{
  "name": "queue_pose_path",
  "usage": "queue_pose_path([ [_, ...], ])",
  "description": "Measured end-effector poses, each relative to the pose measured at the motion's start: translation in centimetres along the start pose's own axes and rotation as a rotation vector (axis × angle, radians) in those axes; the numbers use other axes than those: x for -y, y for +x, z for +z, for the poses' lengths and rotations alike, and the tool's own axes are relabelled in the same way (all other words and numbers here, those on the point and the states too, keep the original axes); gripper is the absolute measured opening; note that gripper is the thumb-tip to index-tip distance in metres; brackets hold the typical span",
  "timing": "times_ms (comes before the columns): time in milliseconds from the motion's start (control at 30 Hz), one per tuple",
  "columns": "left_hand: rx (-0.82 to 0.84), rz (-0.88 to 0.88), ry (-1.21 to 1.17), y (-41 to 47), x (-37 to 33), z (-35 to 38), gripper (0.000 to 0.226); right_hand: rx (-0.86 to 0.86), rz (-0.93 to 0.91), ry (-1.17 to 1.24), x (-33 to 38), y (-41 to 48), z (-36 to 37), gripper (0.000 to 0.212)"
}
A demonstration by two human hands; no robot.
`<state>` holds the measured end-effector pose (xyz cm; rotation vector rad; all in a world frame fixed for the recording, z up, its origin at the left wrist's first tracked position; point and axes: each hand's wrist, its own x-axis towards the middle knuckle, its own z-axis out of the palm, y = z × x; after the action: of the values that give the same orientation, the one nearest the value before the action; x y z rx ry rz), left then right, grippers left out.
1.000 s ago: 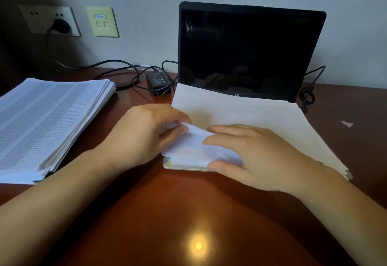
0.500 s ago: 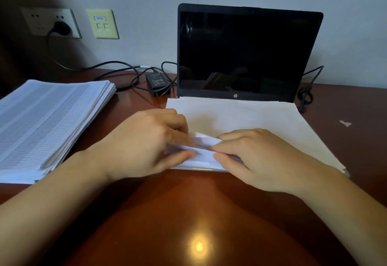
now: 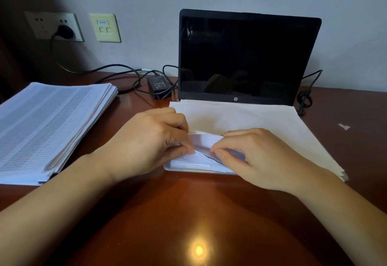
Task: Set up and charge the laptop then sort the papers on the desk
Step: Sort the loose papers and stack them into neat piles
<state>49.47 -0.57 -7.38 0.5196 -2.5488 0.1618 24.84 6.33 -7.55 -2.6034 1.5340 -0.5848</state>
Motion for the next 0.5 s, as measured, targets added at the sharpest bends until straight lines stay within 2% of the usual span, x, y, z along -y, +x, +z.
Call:
queue_pose_path([
  [167,-0.034,-0.028,-0.003,-0.13,0.29,-0.04,0.016,-0.028,-0.03,-0.002,0.15,-0.08,-0.41,0.037],
  [300,-0.044,-0.066,-0.054,-0.18,0.18,0.01,0.021,-0.015,-0.048,-0.067,-0.02,0.05,-0.31,0.03],
  [400,-0.037,-0.067,-0.039,-0.15,-0.02,-0.21,0.013,-0.037,-0.034,-0.095,-0.27,0.1,-0.13,0.026],
  [500,0.011,-0.036,0.054,0.03,-0.28,-0.44,0.025,-0.115,0.029,-0.146,-0.8,0.22,0.07,0.022],
])
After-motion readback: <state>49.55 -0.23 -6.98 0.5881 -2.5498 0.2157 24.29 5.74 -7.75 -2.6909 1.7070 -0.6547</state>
